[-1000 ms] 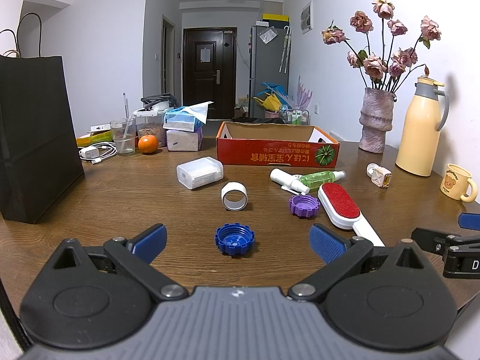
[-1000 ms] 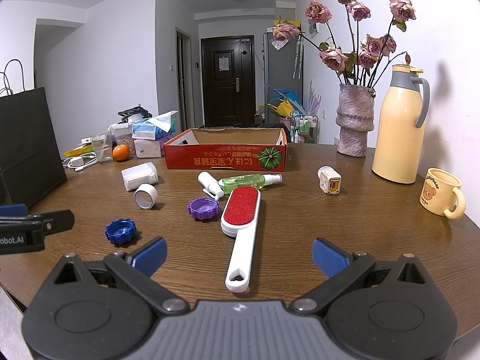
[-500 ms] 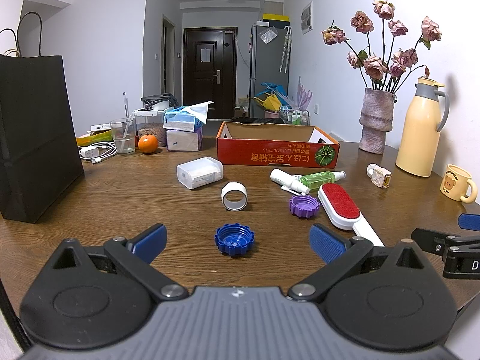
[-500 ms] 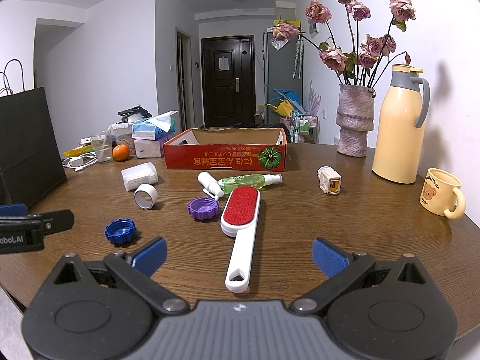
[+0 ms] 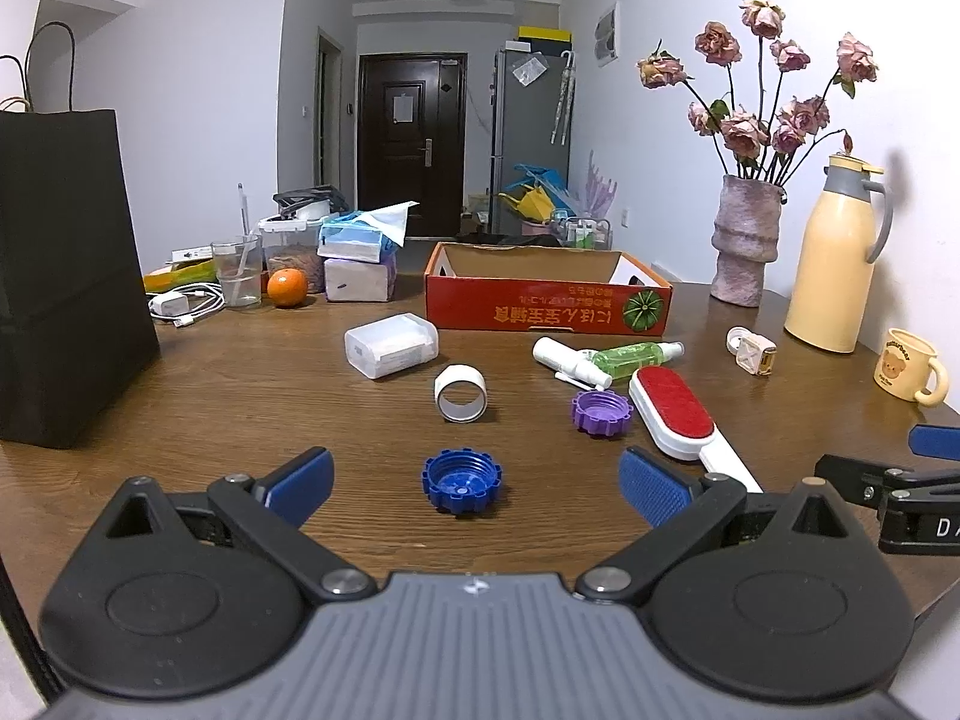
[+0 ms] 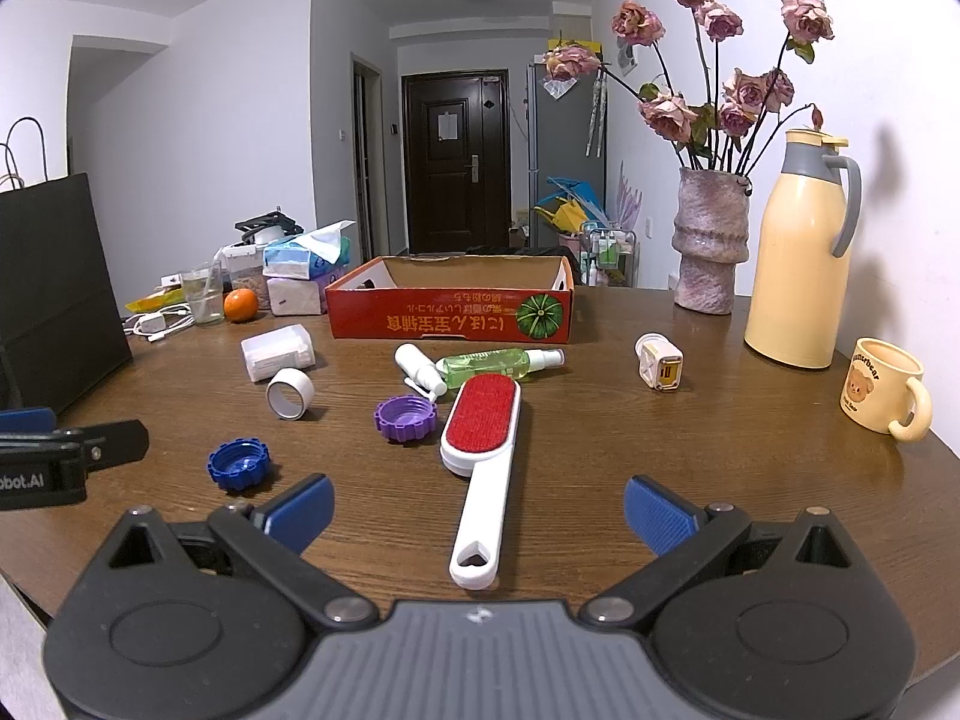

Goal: Organize rigid objects
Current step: 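Move the left tool to the blue bottle cap and close on it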

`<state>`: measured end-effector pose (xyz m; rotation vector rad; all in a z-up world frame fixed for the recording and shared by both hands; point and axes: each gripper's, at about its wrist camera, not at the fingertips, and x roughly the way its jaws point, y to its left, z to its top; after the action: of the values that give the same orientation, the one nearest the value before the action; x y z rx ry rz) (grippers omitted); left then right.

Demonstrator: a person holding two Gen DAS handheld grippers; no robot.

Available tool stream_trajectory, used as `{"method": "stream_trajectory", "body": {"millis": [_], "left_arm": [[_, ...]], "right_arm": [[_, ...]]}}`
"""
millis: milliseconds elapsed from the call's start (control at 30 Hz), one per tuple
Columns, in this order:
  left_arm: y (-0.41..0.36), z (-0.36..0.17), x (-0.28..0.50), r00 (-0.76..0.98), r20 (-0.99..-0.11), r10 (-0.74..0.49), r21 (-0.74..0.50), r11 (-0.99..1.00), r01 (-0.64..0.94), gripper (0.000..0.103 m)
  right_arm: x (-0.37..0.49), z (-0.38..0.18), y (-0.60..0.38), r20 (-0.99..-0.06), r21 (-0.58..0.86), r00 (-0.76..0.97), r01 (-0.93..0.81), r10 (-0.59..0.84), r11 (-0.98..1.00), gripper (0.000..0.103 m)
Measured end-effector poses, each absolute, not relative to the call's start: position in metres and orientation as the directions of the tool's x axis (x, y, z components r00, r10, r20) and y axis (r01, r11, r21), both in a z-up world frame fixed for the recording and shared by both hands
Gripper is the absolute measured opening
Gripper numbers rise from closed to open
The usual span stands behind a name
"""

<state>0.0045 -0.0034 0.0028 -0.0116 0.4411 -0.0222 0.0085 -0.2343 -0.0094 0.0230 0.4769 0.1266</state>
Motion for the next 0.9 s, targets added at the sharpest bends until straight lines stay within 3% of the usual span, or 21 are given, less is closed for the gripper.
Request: {"method": "stream_trajectory", "body": {"millis": [900], "left_arm": [[0.009,-0.029,0.065,0.855,-0.519,-0.010,-0.029,1.000,-0.006,0.103]], "right_arm": [[0.054,-0.029,-0.230,-0.528,0.045,0.842,-0.102,0.111,0.994,0.103]]}}
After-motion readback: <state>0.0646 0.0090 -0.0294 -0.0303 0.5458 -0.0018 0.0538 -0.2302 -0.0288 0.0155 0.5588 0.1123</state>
